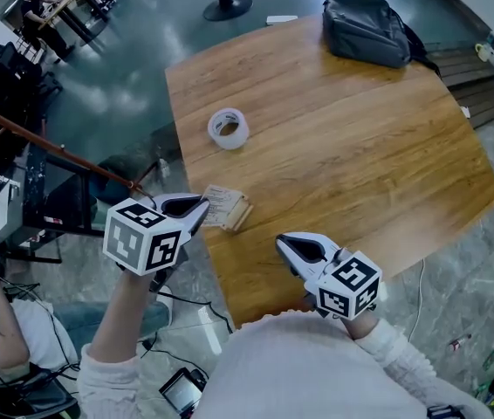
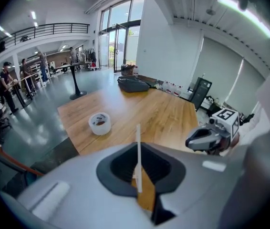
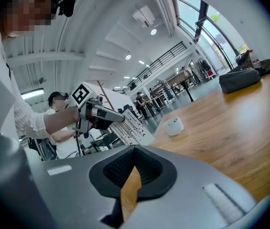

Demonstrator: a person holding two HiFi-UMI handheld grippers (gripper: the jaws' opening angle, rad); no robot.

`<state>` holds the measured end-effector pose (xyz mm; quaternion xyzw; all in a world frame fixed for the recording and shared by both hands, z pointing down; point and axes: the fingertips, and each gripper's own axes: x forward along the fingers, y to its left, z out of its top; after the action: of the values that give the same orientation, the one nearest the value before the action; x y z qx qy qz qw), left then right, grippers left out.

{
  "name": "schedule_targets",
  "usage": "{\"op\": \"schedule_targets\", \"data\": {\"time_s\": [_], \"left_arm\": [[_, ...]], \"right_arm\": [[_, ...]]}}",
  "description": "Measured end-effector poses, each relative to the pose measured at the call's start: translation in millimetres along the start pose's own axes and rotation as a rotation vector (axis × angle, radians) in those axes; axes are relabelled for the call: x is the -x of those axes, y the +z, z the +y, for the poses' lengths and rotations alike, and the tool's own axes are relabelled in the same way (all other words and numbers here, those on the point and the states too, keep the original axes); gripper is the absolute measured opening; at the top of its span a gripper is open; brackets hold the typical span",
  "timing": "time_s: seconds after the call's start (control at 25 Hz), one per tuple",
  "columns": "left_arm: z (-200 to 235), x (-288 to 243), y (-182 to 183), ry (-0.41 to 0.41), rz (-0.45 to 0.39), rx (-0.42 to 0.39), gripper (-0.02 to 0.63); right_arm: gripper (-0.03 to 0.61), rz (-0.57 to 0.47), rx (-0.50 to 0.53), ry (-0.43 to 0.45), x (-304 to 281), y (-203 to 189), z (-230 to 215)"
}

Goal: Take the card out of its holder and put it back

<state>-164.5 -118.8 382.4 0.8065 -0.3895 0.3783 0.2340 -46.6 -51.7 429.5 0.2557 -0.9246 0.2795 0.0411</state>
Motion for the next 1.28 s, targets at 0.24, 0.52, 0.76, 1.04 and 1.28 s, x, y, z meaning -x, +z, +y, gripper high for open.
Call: {"op": "schedule_targets", "data": {"time_s": [0.24, 0.52, 0.76, 1.04, 1.28], "left_arm": [[-2.1, 1.8, 1.6, -0.022, -0.006, 0.022, 0.020], [2.1, -5.6, -3.1, -0.025, 0.015, 0.022, 0.020], [5.9, -15.3, -8.2, -0.028, 0.033, 0.019, 0.020], [11.9, -27.0, -11.8, -0.037, 0.047, 0.031, 0.020], [19.2, -27.5, -13.4, -0.041, 0.067, 0.035, 0.020]], "right_arm": [[-0.003, 0.000, -0.006, 0.001, 2.4, 1.1, 2.3], [-0.003, 0.003, -0.016, -0.009, 3.1, -2.0, -1.5], [-0.003, 0.012, -0.033, -0.011, 0.8, -7.4, -7.4], [-0.003, 0.028, -0.049, -0.004, -6.4, -10.0, -13.6], [-0.003, 0.041, -0.064, 0.004, -13.2, -11.3, -15.6]]}}
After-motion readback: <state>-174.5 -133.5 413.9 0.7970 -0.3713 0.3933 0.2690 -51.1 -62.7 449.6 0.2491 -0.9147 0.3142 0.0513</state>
